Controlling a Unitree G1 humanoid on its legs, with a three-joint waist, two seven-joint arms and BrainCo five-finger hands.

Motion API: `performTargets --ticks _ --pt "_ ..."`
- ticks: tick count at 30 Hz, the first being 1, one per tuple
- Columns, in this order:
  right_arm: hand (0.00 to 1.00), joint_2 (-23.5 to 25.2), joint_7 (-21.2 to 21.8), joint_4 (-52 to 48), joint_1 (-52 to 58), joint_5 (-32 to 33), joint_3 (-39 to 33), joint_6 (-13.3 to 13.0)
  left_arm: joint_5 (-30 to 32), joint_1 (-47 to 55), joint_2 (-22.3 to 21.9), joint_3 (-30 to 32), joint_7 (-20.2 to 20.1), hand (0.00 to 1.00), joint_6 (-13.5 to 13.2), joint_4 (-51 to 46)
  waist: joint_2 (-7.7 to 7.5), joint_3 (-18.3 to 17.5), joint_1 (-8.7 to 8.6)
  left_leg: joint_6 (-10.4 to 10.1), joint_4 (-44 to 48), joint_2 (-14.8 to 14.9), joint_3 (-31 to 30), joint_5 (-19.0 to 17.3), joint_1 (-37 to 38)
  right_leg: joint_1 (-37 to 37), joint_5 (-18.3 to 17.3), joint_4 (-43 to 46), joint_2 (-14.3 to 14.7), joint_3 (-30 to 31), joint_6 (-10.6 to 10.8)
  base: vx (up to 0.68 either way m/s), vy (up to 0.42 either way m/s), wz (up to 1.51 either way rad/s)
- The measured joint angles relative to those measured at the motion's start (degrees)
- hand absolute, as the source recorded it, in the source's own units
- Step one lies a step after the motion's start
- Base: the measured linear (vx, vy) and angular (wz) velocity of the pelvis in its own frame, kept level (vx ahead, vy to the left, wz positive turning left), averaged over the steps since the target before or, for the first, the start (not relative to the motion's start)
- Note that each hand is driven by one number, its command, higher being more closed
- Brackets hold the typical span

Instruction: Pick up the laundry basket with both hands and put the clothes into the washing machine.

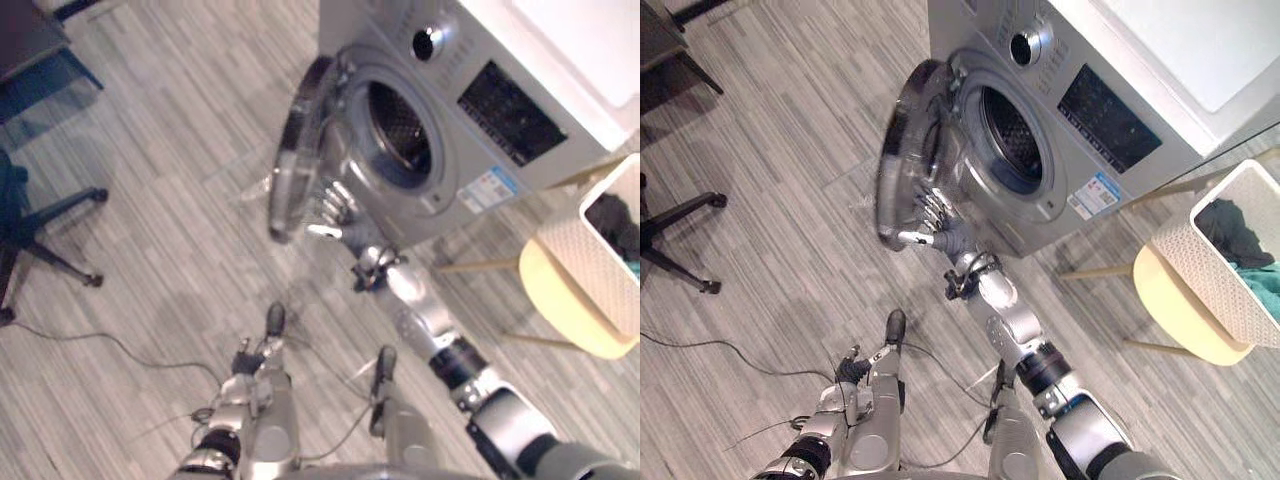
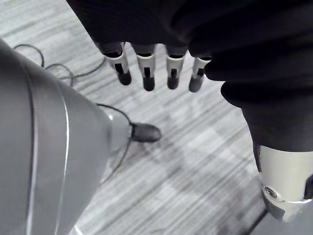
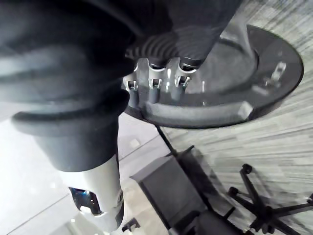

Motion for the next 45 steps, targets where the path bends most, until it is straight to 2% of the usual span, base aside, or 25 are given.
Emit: performTargets --ticks 2,5,7,8,12,14,16,18,19,23,27,33,37,39,45 --pt "0.0 -0.5 0.03 -3.25 5.52 0.16 -2.13 -0.48 0.83 0.18 0.22 0.04 -0.08 0.0 0.28 0.48 -1.1 -1.52 -0.6 0.13 -0.01 -0.18 0.82 -0.92 0.52 -0.02 -0.06 0.07 -0.29 0.87 0.08 -0.01 0.002 -0.13" --pt "0.0 -1.52 0.08 -5.57 11.77 -1.1 -5.27 -1.01 1.74 0.18 0.21 -0.11 -0.36 0.0 0.27 0.48 -1.31 -2.84 -1.88 0.22 -0.04 -0.68 1.2 -1.01 0.93 0.01 -0.21 0.13 -0.82 1.3 0.31 -0.03 0.005 -0.08" --pt "0.0 -1.8 0.12 -5.86 15.79 -1.43 -7.59 -1.17 1.75 -0.17 0.23 -0.4 -1.06 0.0 0.27 0.46 -1.41 -3.55 -2.04 0.06 -0.05 -0.81 2.31 -1.25 1.22 -0.47 -0.23 0.23 -1.13 2.35 0.53 -0.04 0.006 -0.22" --pt "0.0 -1.76 0.31 -5.77 20.0 -1.41 -9.71 -1.15 1.72 -1.45 0.61 -0.34 -1.17 0.0 0.28 0.4 -1.43 -3.96 -2.63 0.09 -0.06 -0.94 3.41 -1.32 1.48 -0.87 -0.11 0.04 -1.33 3.43 0.73 -0.03 0.001 -0.28" --pt "0.0 -1.59 1.39 -2.43 26.05 -2.08 -10.85 -0.85 1.5 -5.42 2.9 0.11 -1.14 0.0 0.35 0.41 -1.78 -4.19 -4.91 0.09 -0.07 -0.7 5.74 -1.33 1.55 -2.23 0.4 -0.01 -1.25 5.63 0.65 -0.03 -0.016 -0.26" --pt "0.0 -1.47 1.53 0.7 27.38 -2.65 -11.85 0.25 0.51 -8.63 4.24 0.18 -0.96 0.0 0.36 0.42 -1.88 -4.25 -5.14 0.11 -0.14 -0.66 7.02 -1.35 1.45 -3.34 1.0 -0.09 -1.3 7.16 0.88 -0.04 -0.02 -0.39" --pt "0.0 -1.53 2.13 2.64 30.84 -2.83 -13.05 1.71 -1.48 -14.18 7.28 1.19 -0.85 0.0 0.21 0.45 -1.93 -4.24 -5.79 0.14 -0.38 -0.51 8.75 -1.37 1.14 -4.87 1.81 -0.21 -1.26 8.99 0.99 -0.04 -0.024 -0.4" --pt "0.0 -1.47 2.41 2.61 33.4 -3.81 -13.17 2.32 -3.07 -17.43 10.41 3.16 -0.6 0.0 0.04 1.0 -2.04 -4.27 -7.91 0.14 -0.39 -0.36 9.45 -1.36 0.7 -5.72 2.12 -0.42 -1.16 9.62 0.82 -0.03 -0.032 -0.23" --pt "0.0 -1.43 2.51 2.62 34.48 -3.75 -13.29 2.5 -4.16 -19.27 11.95 4.07 -0.34 0.0 -0.08 2.11 -2.25 -4.28 -8.43 0.13 -0.4 -0.21 10.16 -1.36 0.5 -6.35 2.47 -0.5 -1.03 10.35 0.95 -0.02 -0.041 -0.42" --pt "0.0 -0.24 3.66 2.61 36.82 -3.68 -13.42 2.84 -8.64 -26.42 20.04 7.0 0.16 0.0 -0.14 6.62 -4.3 -4.06 -10.19 -0.05 -0.4 0.99 13.46 -1.24 -0.21 -9.31 4.12 -1.13 0.22 13.71 0.76 -0.02 -0.05 -0.42" --pt "0.0 1.57 3.73 2.55 37.18 -3.08 -14.54 2.64 -12.05 -32.82 25.01 7.02 0.24 0.0 -0.15 7.93 -5.72 -3.69 -11.3 -0.07 -0.4 1.47 14.34 -1.21 -1.91 -11.39 5.23 -1.88 0.75 14.86 0.35 -0.02 -0.034 -0.17" --pt "0.0 3.24 3.76 2.18 39.01 -2.57 -14.51 1.96 -14.23 -44.31 31.47 6.9 0.6 0.0 -1.28 8.26 -9.25 -1.91 -11.56 0.22 -0.38 1.57 14.53 -0.94 -4.69 -13.59 6.28 -3.28 0.84 15.22 0.03 -0.01 -0.005 -0.02" --pt "0.0 4.54 3.78 0.85 39.03 -2.54 -14.36 1.34 -15.31 -49.0 34.65 6.9 1.64 0.0 -1.42 8.5 -11.04 -0.58 -11.65 0.12 0.01 1.84 14.51 -0.66 -6.48 -14.8 6.89 -4.13 1.08 15.38 -0.23 0.0 0.0 0.0" --pt "0.0 5.13 3.7 -0.11 39.15 -2.44 -14.4 0.94 -15.25 -50.31 35.32 6.91 1.92 0.0 -1.43 8.5 -11.52 -0.04 -11.55 0.08 0.02 2.59 14.21 -0.68 -6.85 -14.82 7.0 -4.24 1.84 15.29 -0.24 0.0 0.0 0.0" --pt "0.0 5.56 3.76 -4.5 41.75 -0.69 -14.41 0.14 -14.04 -51.07 34.82 7.43 2.88 0.0 -1.4 8.41 -11.47 0.49 -11.27 -0.08 0.02 4.28 13.39 -0.74 -8.68 -15.96 7.37 -4.27 3.37 14.98 -0.69 0.0 0.0 0.0"
